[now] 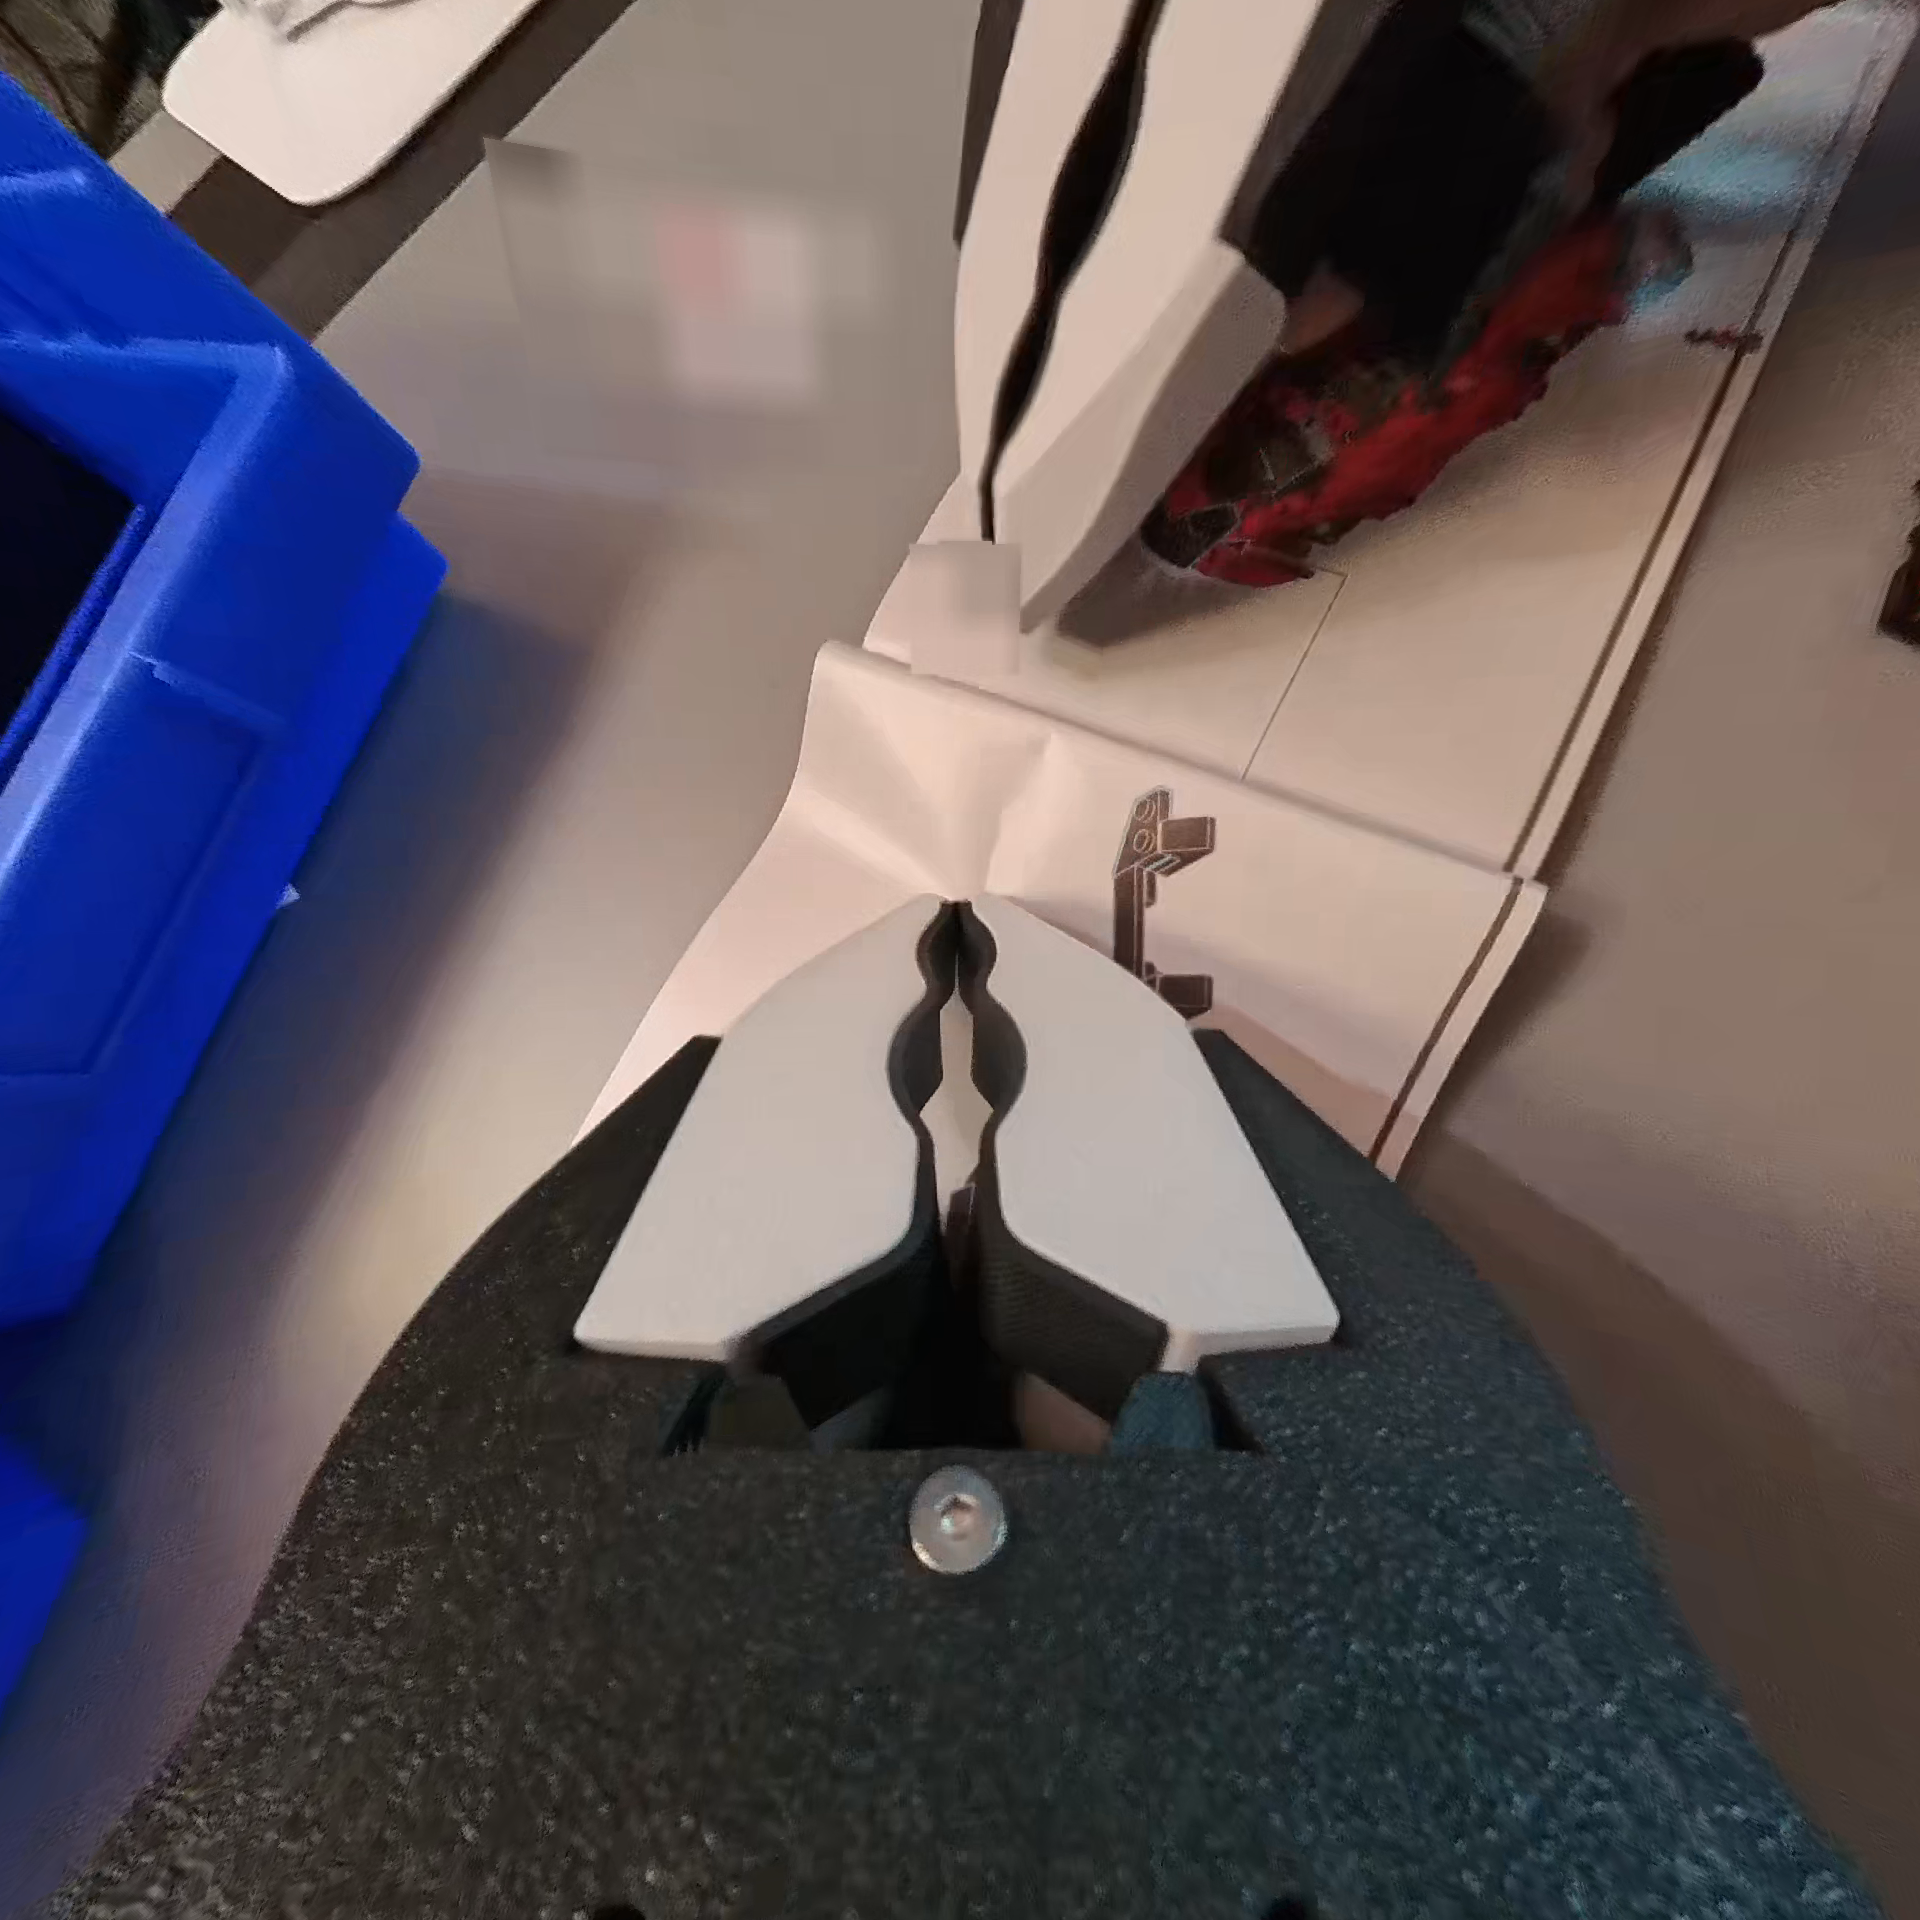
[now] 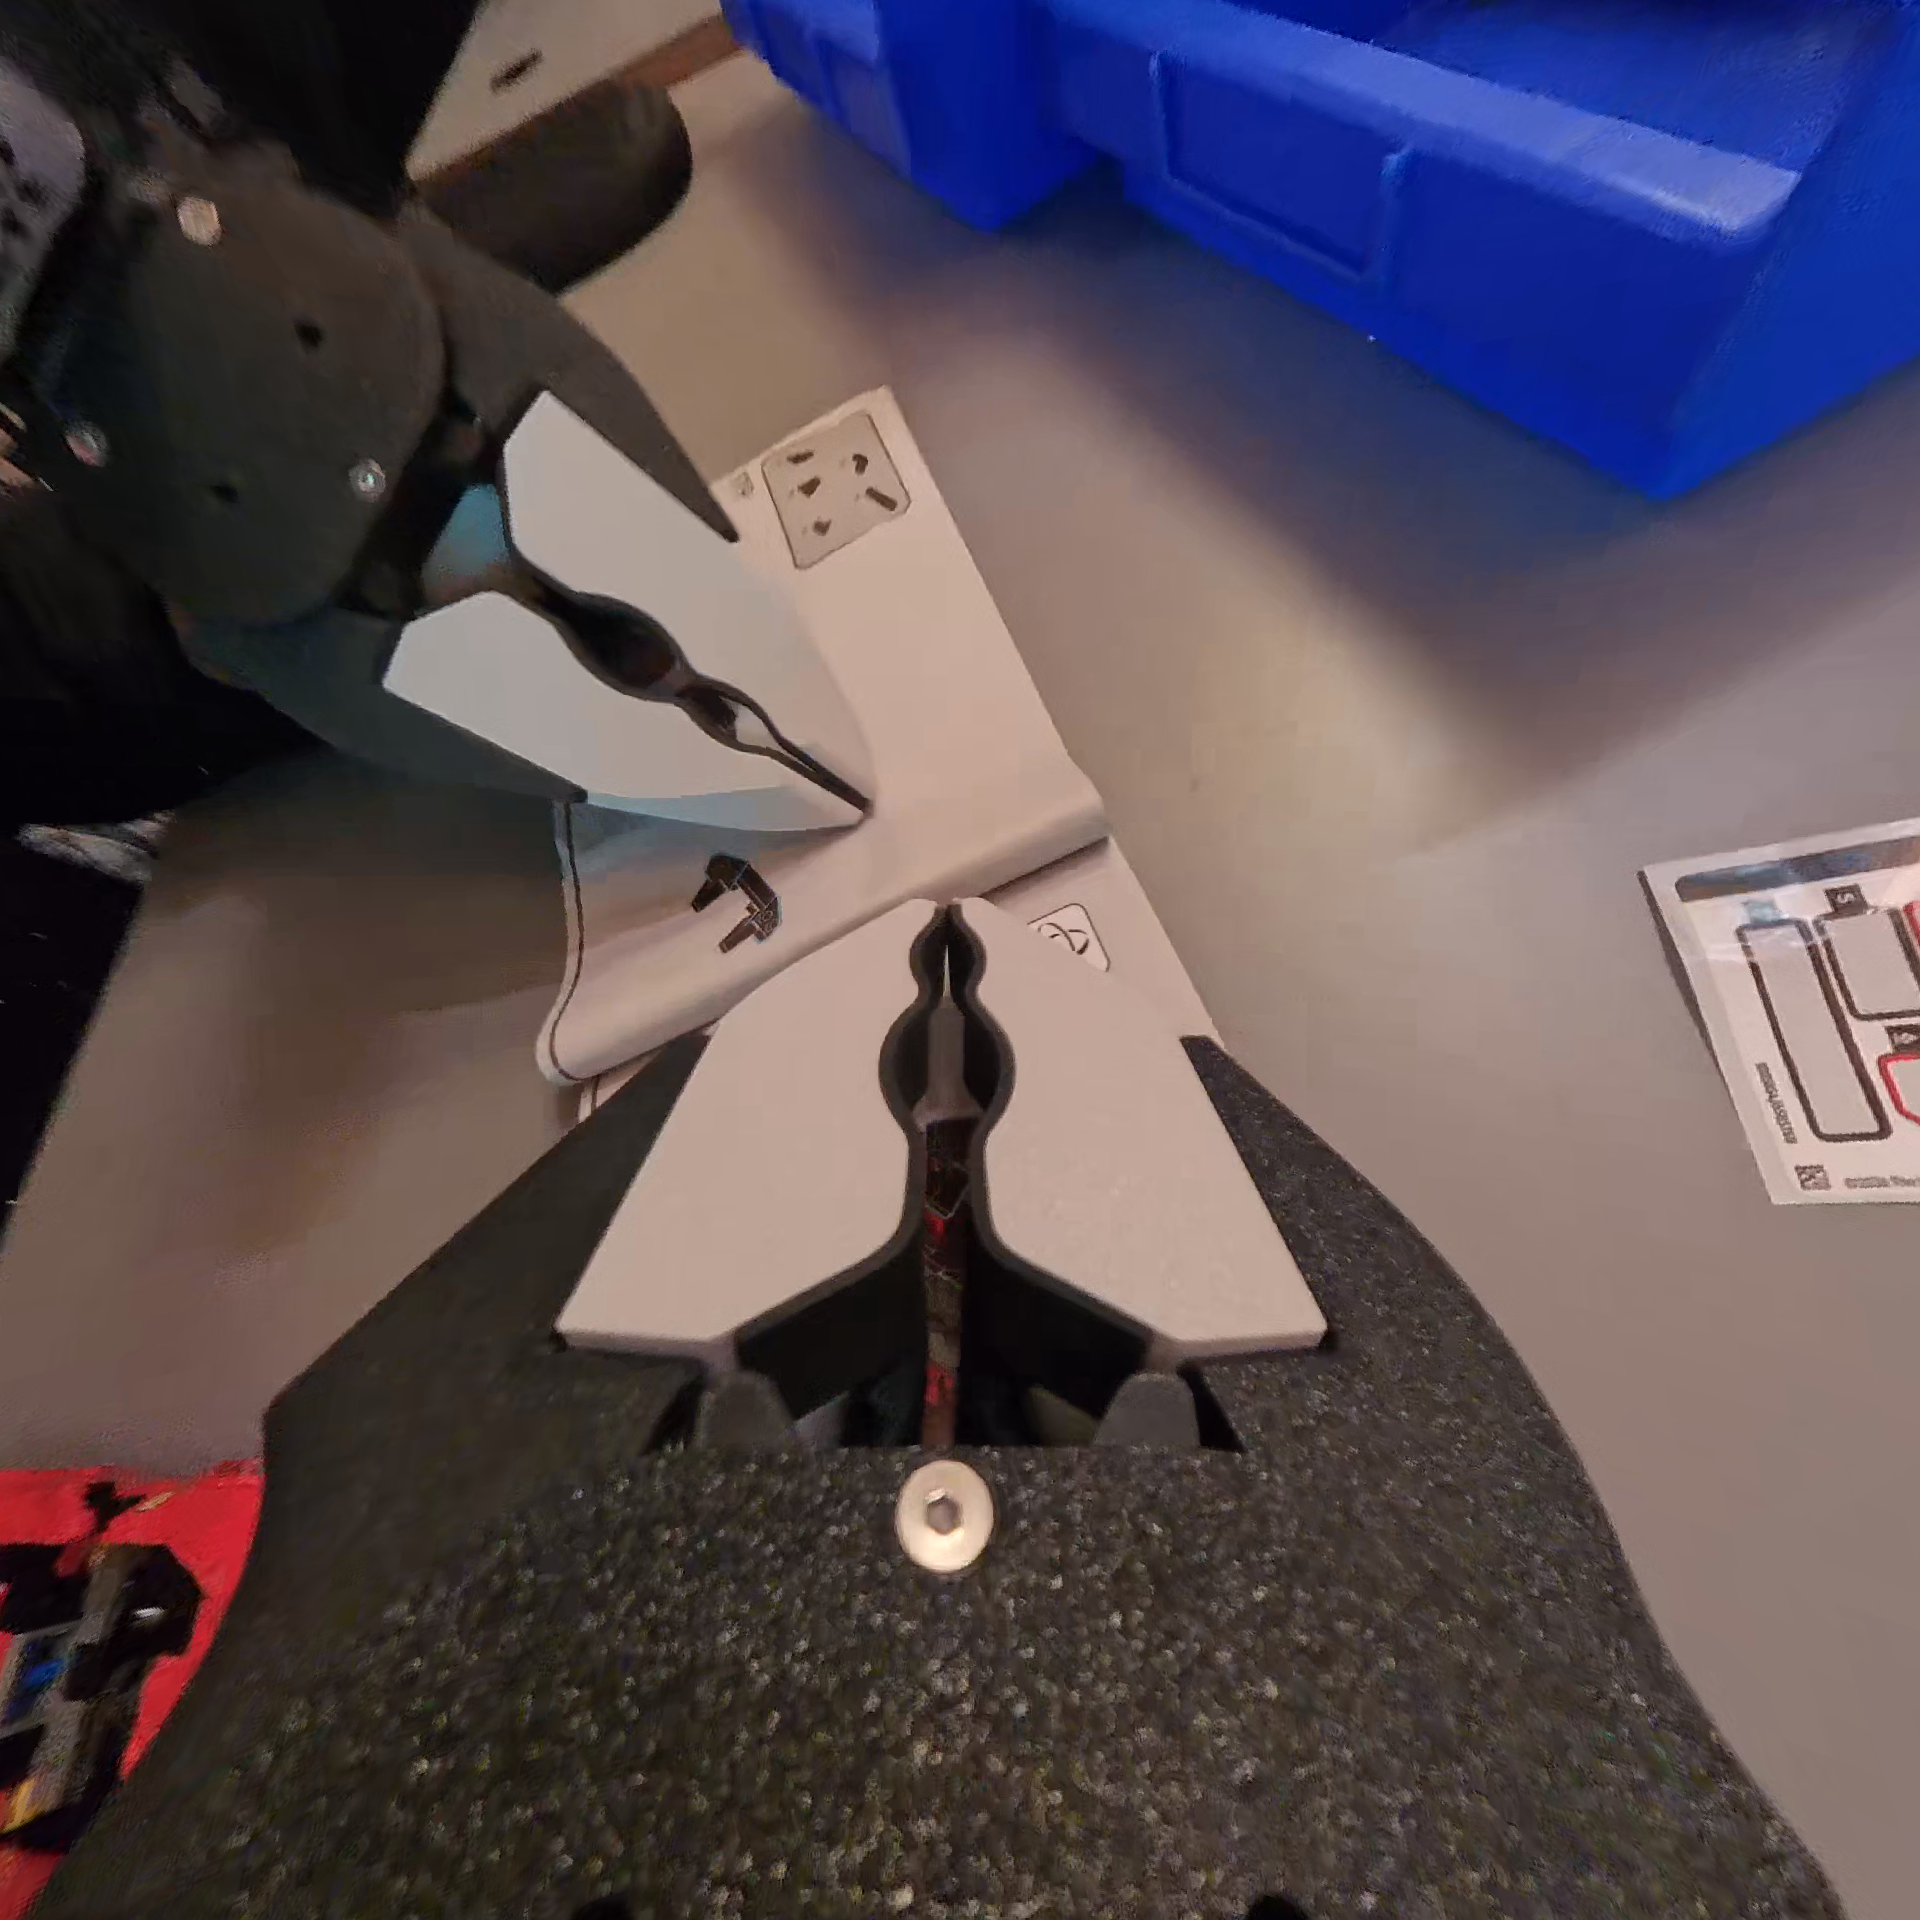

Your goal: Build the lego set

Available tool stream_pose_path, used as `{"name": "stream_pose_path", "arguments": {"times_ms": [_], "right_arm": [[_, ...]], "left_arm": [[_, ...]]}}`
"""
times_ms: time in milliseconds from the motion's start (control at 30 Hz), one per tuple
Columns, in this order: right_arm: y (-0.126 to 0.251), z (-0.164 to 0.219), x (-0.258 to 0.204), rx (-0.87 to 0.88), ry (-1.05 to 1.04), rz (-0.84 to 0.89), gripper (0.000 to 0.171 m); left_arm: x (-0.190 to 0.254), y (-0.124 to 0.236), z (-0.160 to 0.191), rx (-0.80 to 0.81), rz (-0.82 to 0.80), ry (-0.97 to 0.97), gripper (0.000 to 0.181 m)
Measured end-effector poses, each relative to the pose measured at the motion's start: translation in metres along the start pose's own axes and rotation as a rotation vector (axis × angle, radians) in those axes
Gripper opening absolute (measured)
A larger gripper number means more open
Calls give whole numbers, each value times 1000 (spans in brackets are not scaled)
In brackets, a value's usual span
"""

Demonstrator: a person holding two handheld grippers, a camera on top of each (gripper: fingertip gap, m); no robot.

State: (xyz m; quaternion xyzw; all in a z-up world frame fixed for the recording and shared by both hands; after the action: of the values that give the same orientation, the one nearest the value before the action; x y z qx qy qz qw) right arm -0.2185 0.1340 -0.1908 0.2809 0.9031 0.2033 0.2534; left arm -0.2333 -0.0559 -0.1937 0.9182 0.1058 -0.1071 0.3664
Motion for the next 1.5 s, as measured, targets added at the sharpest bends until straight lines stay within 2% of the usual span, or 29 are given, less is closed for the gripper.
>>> {"name": "stream_pose_path", "arguments": {"times_ms": [133,233,267,333,433,600,800,833,900,933,1067,1200,1367,1433,1500], "right_arm": [[2,0,3,19,-35,-62,1],[-2,-5,-6,71,-33,-184,1],[-8,-7,-9,55,-36,-212,0],[-21,-7,-6,-66,-51,-157,0],[-24,-6,3,-81,-227,-222,0],[-22,-9,18,-30,-316,-53,0],[-23,-11,15,-13,-271,17,0],[-20,-9,12,-15,-247,-27,0],[-16,-1,-4,-85,-340,-316,0],[-17,7,-12,-157,-344,-360,0],[-19,10,-12,-138,-359,-290,0],[-17,-4,21,-53,-344,-109,0],[-10,-21,33,-64,-255,-46,0],[6,-34,25,59,-272,-167,0],[10,-33,15,-24,-226,-160,0]], "left_arm": [[8,1,0,-4,-81,-101,0],[14,2,1,-5,-136,-166,0],[15,2,1,-5,-142,-175,0],[15,2,1,-3,-142,-181,0],[16,3,1,0,-153,-202,0],[18,3,0,4,-153,-218,0],[17,3,1,5,-148,-214,0],[17,3,1,5,-149,-215,0],[17,3,1,5,-151,-218,0],[18,3,1,8,-146,-223,0],[18,4,1,14,-136,-231,0],[19,4,1,17,-138,-244,0],[19,4,1,17,-136,-239,0],[19,3,1,17,-138,-239,0],[18,3,1,17,-130,-229,0]]}}
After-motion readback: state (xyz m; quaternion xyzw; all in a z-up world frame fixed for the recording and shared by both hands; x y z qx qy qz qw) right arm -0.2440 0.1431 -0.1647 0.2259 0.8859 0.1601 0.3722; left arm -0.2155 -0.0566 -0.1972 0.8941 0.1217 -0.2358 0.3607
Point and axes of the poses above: each gripper's, where its closed fingertips meet, y back along the fingers, z out of its underside, x = y × z across the jaws, the point moved 10 cm from there along y, back along the fingers, and after that the axes turned 2 degrees about -y, right-handed, at the moved point
